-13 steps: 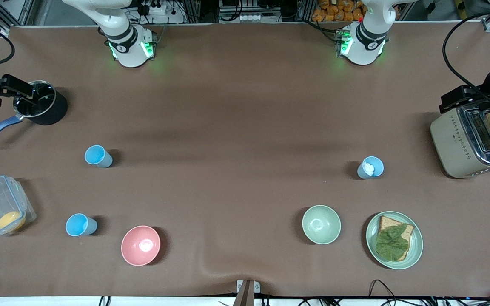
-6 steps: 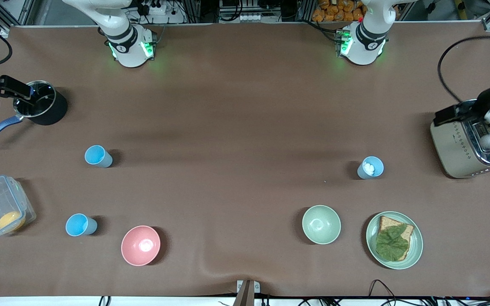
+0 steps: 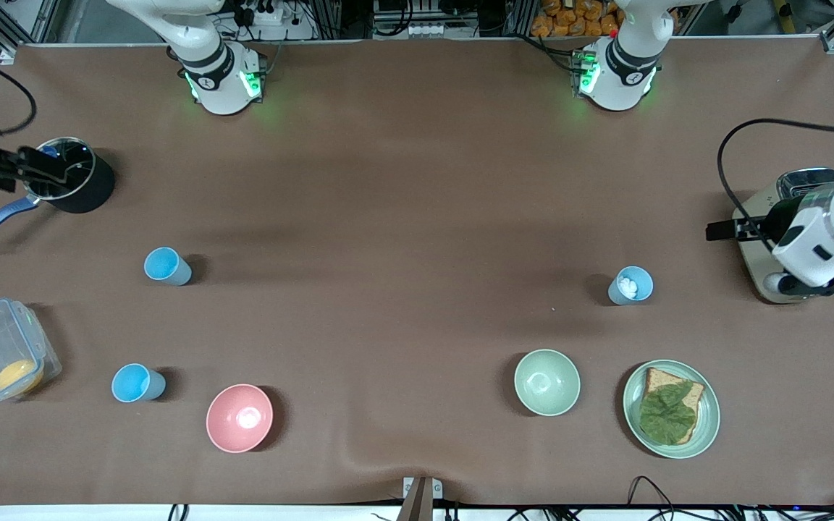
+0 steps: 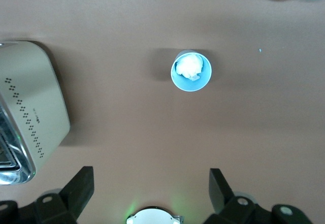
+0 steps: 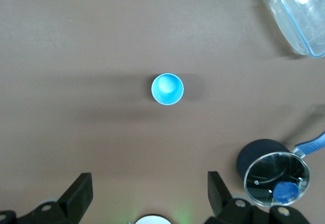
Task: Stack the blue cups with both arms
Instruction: 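Lower both grippers toward the two light-blue cups, then grasp one blue cup with each gripper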
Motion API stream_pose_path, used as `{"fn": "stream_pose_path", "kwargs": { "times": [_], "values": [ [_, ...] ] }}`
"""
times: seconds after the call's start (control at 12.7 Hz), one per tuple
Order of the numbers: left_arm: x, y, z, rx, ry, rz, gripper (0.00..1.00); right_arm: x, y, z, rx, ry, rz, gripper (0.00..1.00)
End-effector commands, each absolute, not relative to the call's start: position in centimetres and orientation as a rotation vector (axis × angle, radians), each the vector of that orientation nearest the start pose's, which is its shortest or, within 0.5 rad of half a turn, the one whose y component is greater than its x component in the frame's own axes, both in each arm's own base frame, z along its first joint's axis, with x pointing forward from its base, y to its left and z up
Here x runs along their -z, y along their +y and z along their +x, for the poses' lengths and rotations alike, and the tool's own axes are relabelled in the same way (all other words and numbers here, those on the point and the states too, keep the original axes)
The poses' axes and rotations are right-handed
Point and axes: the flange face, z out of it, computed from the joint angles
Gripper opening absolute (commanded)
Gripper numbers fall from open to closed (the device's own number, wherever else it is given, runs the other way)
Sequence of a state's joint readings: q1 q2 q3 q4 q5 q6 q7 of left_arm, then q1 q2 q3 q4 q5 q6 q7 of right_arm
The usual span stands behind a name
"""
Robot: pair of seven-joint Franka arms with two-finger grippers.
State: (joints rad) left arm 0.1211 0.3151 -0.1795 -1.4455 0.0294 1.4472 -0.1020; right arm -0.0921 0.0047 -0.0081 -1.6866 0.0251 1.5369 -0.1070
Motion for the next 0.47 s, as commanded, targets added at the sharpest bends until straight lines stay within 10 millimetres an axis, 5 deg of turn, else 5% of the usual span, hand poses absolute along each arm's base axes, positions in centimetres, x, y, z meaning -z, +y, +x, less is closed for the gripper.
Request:
{"fn": "stream_pose_path", "kwargs": {
  "times": [0.0, 0.39],
  "values": [
    [-47.8, -1.6, 62.3, -0.518, -0.069, -3.089, 1.00, -51.2, -6.8, 55.7, -0.299, 0.027, -3.088, 1.00],
    [-41.8, -2.4, 63.4, -0.663, -0.052, -3.071, 1.00, -39.1, -7.8, 59.4, -0.425, 0.037, -3.065, 1.00]
  ]
}}
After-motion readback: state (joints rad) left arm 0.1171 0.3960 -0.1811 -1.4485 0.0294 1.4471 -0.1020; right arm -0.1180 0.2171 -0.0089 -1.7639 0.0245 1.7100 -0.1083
